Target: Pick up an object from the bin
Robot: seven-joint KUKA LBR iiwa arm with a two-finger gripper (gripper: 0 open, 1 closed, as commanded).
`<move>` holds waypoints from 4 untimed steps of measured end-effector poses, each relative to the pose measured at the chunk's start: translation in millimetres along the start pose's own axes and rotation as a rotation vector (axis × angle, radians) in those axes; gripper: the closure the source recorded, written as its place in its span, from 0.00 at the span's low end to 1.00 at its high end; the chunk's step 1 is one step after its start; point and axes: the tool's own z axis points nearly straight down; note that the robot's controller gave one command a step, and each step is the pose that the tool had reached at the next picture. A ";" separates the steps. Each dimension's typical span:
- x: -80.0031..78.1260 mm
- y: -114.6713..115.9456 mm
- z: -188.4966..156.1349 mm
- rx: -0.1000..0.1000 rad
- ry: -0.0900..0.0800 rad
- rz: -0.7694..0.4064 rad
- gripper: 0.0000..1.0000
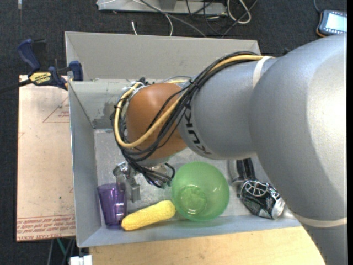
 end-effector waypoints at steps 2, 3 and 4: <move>-11.5 13.8 41.9 0.008 -0.007 -0.206 1.00; -11.5 13.7 41.9 0.008 -0.008 -0.206 1.00; -11.5 13.7 41.9 0.008 -0.008 -0.205 1.00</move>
Offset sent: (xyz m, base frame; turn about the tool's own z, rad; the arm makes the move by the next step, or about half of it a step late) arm -0.0012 0.0210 -0.0456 -0.2113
